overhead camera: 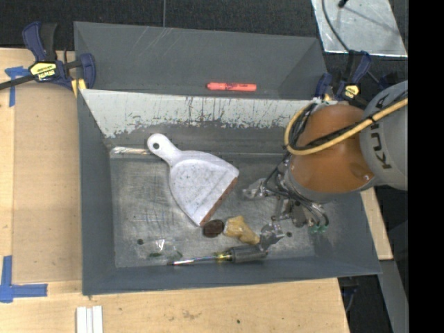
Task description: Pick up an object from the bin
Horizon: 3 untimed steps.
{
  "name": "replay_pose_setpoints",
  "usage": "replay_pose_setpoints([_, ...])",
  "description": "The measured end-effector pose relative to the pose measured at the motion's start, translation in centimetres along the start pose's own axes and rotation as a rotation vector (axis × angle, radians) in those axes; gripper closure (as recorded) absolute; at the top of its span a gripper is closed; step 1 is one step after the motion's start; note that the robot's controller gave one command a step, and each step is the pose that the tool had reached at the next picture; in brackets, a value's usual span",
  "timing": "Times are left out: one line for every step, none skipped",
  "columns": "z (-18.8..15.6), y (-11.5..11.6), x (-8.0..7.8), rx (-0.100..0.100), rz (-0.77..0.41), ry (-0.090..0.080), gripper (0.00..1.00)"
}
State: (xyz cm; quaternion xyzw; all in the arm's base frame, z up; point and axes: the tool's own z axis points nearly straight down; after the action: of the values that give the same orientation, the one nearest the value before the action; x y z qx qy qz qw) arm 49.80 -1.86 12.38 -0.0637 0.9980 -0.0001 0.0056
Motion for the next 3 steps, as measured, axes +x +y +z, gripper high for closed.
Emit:
replay_pose_setpoints([3.0,1.3,0.1,0.005,-0.174,0.007,0.0])
replay_pose_setpoints([3.2,3.9,-0.7,0.012,-0.27,-0.001,0.0])
replay_pose_setpoints([3.9,4.4,-2.9,0.021,-0.074,-0.013,0.0])
